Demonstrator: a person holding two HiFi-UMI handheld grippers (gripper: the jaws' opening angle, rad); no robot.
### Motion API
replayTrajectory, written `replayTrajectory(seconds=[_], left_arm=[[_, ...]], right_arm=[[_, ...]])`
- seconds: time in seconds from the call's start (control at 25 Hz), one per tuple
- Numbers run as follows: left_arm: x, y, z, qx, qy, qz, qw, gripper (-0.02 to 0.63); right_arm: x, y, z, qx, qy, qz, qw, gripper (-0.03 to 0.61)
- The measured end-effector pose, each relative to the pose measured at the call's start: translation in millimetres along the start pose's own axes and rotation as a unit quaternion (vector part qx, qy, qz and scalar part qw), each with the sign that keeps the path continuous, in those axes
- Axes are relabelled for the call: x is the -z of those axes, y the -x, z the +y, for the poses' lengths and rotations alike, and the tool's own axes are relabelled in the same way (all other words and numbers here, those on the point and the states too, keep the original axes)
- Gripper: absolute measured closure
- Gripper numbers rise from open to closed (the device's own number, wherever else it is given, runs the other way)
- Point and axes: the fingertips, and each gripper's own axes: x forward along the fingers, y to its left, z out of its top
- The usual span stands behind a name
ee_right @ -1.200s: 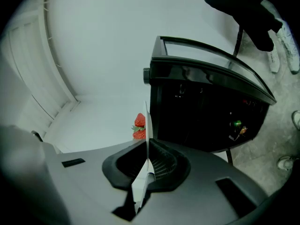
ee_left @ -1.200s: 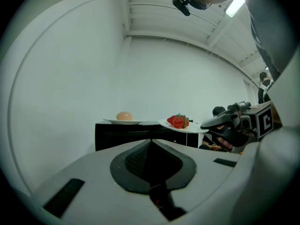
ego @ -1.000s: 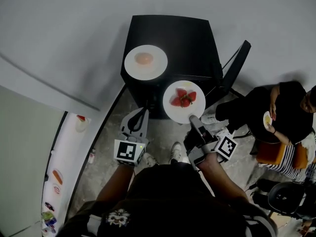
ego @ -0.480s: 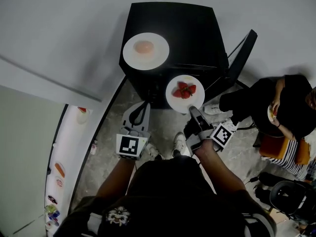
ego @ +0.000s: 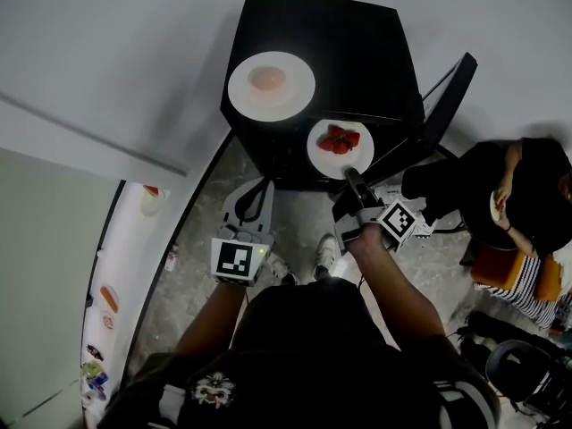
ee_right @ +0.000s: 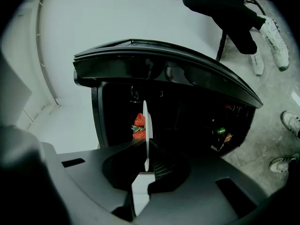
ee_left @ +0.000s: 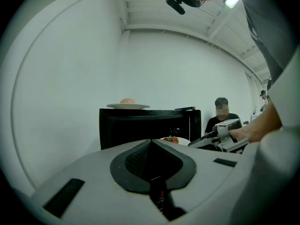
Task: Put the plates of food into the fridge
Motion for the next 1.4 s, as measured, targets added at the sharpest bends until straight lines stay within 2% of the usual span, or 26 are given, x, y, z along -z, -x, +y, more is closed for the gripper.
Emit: replayTrajectory(seconds=[0.92, 1.2, 1.4], left_arm=[[-3.9, -9.4, 18.4, -0.021, -0.004, 0.000, 0.9998, 0.592], [-6.1, -11.0, 18.6, -0.023, -0.001, -0.003, 0.9997, 0.592], [1.7, -7.1, 21.9, -0.028, -0.010, 0.014, 0.9994, 0.592]], right_arm=[[-48.7, -73.3, -14.0, 0.009, -0.031, -0.051, 0.998, 0.543], [-51.3, -83.0, -14.1, 0.012, -0.030, -0.055, 0.998, 0.543], [-49.7, -82.7, -15.4, 0.018, -0.032, -0.057, 0.998, 0.543]])
